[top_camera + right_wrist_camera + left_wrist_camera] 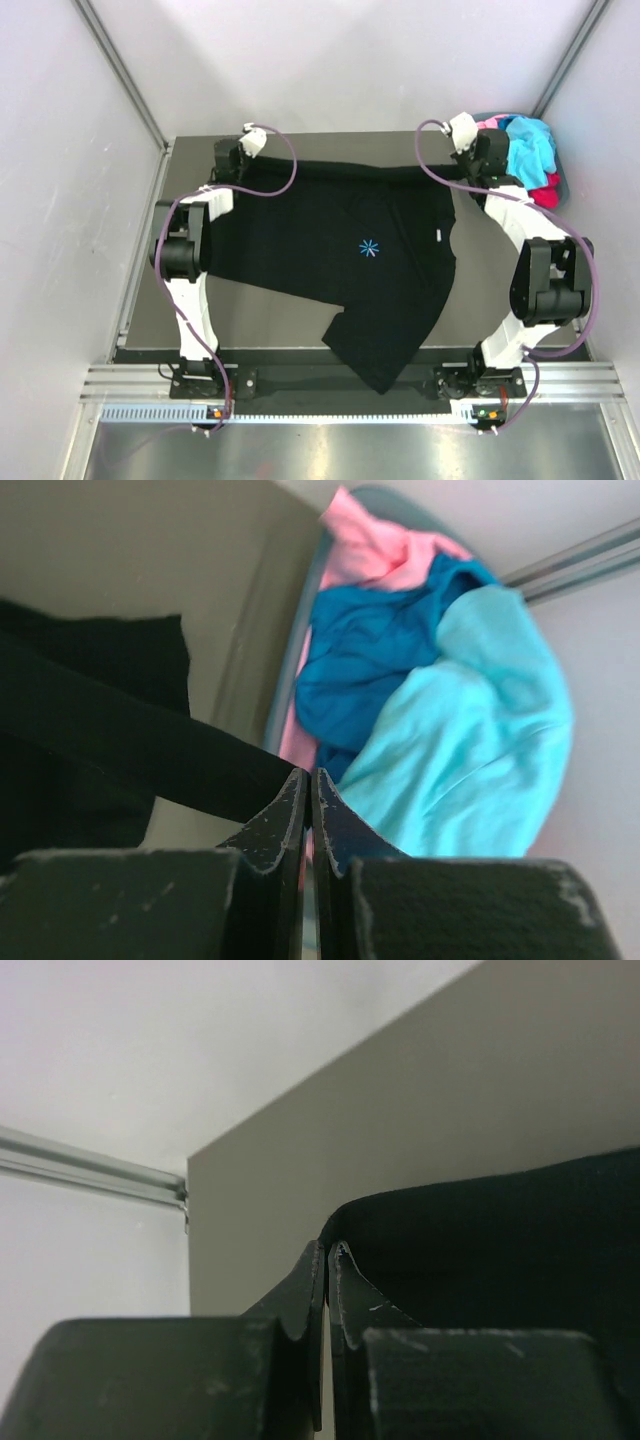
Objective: Fold and stack the t-shirts
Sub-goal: Fold the tshirt
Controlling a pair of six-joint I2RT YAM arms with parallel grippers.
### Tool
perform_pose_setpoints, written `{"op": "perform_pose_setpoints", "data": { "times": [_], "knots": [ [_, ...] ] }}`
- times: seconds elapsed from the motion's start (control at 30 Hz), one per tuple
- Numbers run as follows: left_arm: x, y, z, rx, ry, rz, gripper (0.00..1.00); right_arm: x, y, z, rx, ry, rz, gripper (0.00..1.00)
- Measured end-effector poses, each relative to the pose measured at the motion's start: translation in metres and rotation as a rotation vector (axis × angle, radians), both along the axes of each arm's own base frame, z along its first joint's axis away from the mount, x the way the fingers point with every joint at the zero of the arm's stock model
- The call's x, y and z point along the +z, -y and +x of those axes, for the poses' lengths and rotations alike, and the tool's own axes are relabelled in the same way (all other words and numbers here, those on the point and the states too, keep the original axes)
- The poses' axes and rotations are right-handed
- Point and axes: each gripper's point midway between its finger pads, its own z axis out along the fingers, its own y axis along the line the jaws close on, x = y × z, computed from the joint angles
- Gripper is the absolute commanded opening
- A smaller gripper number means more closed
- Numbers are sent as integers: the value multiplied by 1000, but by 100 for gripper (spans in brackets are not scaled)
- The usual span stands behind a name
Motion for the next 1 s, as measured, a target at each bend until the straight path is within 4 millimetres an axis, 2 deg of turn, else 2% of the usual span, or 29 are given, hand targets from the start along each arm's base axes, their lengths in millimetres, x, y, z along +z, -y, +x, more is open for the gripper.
{"op": "perform_pose_setpoints", "data": {
  "times": [0.1, 0.2, 0.4, 0.5, 0.67, 0.8, 1.0],
  "knots": [
    [-11, 0, -7, -3, -26, 7, 0, -20, -1, -8, -1, -42, 13, 0],
    [-12, -1, -7, -4, -27, 13, 0, -28, -2, -11, -2, -59, 24, 0],
    [-2, -3, -3, -7, 3, 30, 0, -30, -5, -11, -6, -57, 52, 0],
    [9, -7, 2, -3, 26, 32, 0, -33, -8, -13, 1, -61, 77, 0],
    [18, -13, 6, -2, 48, 30, 0, -43, -12, -35, 12, -87, 105, 0],
    [7, -12, 1, -18, 25, 37, 0, -45, -17, -54, 30, -100, 125, 0],
    [-23, -13, -13, -31, -47, 43, 0, -55, -27, -78, 62, -133, 155, 0]
  ]
}}
